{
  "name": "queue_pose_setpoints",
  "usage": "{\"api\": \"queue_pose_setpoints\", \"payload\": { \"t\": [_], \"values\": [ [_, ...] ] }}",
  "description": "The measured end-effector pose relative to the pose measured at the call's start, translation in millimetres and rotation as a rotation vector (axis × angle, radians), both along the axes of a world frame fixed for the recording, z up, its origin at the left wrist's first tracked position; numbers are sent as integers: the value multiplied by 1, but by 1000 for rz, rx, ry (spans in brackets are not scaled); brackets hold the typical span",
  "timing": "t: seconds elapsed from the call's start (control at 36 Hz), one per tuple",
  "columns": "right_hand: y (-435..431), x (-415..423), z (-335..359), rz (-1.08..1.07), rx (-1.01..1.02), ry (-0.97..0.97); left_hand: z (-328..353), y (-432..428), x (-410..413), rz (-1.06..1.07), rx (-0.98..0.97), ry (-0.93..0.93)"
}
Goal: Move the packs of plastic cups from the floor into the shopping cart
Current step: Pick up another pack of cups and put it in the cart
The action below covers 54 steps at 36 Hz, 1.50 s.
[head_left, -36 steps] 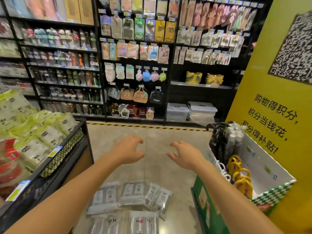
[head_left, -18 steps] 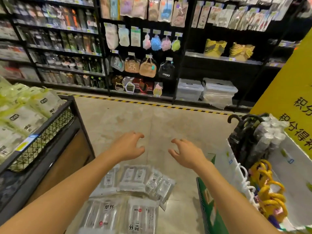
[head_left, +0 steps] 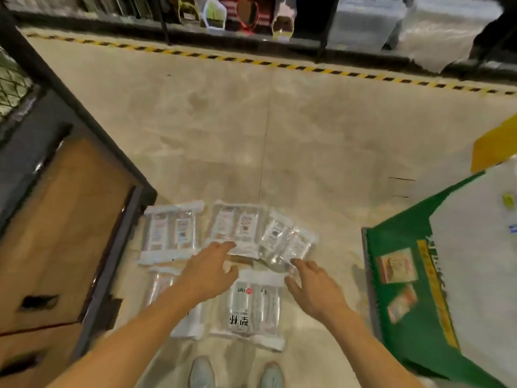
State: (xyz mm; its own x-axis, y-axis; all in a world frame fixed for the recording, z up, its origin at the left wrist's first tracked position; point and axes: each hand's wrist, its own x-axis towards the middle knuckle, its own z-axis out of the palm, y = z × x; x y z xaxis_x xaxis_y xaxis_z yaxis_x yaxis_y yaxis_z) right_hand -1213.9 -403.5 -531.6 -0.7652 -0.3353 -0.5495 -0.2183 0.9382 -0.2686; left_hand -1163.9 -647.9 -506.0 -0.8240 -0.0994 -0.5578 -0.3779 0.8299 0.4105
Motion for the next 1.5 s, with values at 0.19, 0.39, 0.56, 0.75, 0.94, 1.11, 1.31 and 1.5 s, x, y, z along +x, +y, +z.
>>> {"api": "queue_pose_setpoints", "payload": {
  "t": [0.19,0.39,0.56,0.75,0.94,1.11,1.31,1.5],
  "values": [
    [9,7,-196,-90,11,-101,-204,-16,9,87,67,-42],
    [25,33,-402,-143,-21,-172,-410,-11,41,127,130,-63],
    [28,61,-517,-283,-190,-235,-544,4,74,120,122,-53],
    [35,70,-545,-343,-326,-160,-570,13,83,242,201,59],
    [18,57,-452,-323,-319,-130,-471,3,70,294,259,37],
    [-9,15,-272,-213,-316,-93,-291,-25,47,333,273,88],
    [-52,-42,3,-104,-338,-23,-30,-68,13,337,186,183],
    [-100,-71,250,-37,-432,124,218,-123,-11,273,67,315]
  ]
}}
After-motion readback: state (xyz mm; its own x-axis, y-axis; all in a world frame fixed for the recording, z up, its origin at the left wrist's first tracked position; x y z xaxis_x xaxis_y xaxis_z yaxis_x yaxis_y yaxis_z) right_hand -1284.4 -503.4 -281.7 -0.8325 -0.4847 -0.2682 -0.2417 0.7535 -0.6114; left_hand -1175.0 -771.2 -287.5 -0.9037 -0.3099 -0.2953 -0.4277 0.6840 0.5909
